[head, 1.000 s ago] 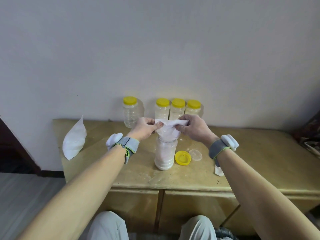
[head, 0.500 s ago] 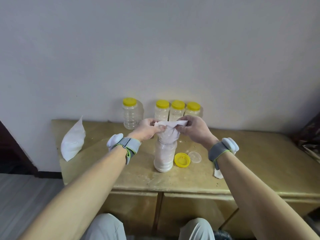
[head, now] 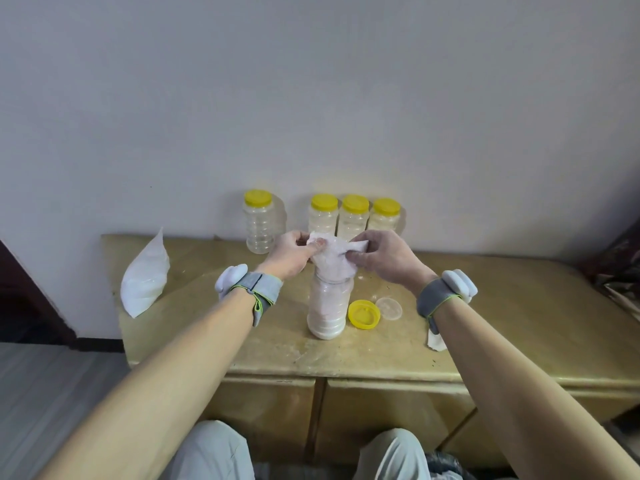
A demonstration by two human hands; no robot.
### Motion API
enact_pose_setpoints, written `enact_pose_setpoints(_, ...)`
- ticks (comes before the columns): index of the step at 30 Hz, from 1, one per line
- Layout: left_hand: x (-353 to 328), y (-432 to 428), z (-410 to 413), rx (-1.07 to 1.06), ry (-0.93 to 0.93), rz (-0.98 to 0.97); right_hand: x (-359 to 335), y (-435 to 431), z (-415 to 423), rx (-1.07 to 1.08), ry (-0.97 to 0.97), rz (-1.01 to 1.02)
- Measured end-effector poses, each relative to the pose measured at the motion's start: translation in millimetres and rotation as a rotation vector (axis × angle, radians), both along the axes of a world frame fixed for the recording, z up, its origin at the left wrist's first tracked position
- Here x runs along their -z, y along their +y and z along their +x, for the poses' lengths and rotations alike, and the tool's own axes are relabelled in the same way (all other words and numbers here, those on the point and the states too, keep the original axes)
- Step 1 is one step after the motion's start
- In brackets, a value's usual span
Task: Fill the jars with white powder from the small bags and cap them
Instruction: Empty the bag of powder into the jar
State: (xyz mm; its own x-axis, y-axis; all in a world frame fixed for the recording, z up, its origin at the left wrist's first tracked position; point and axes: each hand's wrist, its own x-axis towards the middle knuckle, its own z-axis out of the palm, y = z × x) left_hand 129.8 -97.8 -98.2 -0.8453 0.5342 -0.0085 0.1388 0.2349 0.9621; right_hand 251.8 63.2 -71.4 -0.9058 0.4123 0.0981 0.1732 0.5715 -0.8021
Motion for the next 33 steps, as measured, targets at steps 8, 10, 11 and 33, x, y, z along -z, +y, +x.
enact_pose_setpoints(8,5,0,-1,-0.01,0.039,-0.031,-3,3,0,-0.03,-0.043,-0.13)
enact_pose_setpoints(10,5,1,0,-0.008,0.029,-0.021,1,5,0,0.061,0.002,-0.083)
enact_pose_setpoints(11,5,1,1,-0.006,0.028,-0.024,2,6,0,0.074,-0.004,-0.048)
enact_pose_setpoints(33,-10,1,5,-0.164,0.007,0.138,-8,-6,5,0.172,0.206,0.266)
